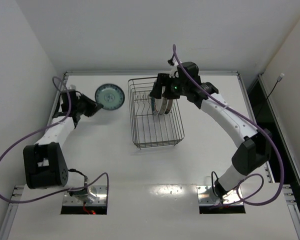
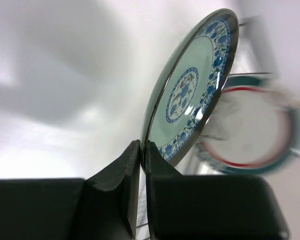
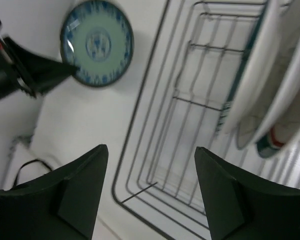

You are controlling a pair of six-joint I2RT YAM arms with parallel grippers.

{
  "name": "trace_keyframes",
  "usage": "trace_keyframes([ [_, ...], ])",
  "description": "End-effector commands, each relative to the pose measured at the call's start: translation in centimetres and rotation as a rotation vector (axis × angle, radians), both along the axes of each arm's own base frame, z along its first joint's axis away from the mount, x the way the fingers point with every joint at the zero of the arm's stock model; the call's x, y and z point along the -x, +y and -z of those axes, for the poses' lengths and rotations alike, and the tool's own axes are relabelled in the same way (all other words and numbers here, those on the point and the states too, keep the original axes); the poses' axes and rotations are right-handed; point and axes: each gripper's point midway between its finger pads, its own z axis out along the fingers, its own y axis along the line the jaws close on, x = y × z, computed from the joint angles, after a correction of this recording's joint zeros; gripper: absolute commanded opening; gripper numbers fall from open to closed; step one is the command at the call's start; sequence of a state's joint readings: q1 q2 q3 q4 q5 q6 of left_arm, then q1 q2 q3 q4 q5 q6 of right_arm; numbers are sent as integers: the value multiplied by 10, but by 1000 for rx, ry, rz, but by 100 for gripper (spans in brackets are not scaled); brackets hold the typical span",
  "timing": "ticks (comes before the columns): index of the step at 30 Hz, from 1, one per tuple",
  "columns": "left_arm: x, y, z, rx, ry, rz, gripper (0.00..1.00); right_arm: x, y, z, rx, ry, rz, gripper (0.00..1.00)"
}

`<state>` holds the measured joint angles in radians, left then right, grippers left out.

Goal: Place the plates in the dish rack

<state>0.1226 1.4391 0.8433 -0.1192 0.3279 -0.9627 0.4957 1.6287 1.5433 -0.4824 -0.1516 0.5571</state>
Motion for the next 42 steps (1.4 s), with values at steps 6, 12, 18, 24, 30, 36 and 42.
trace_keyframes([
  [6,-20,-40,-157,113,-482,227,0,14,50,-21,-407,-1,-299,71],
  [12,-7,-83,-164,156,-499,331,0,14,64,-29,-466,-26,-357,77],
  [18,7,-133,-167,234,-498,425,0,6,71,-5,-456,31,-340,77],
  [24,26,-173,-166,259,-481,507,0,4,71,-4,-457,36,-322,2],
  [30,20,-145,-121,-7,-293,453,55,-22,17,-6,-203,-5,18,0],
  [36,13,-63,-101,-398,-113,176,76,-27,-30,-15,172,-26,311,0],
  [42,21,-33,-106,-499,-71,77,80,-43,-13,15,397,-15,332,0],
])
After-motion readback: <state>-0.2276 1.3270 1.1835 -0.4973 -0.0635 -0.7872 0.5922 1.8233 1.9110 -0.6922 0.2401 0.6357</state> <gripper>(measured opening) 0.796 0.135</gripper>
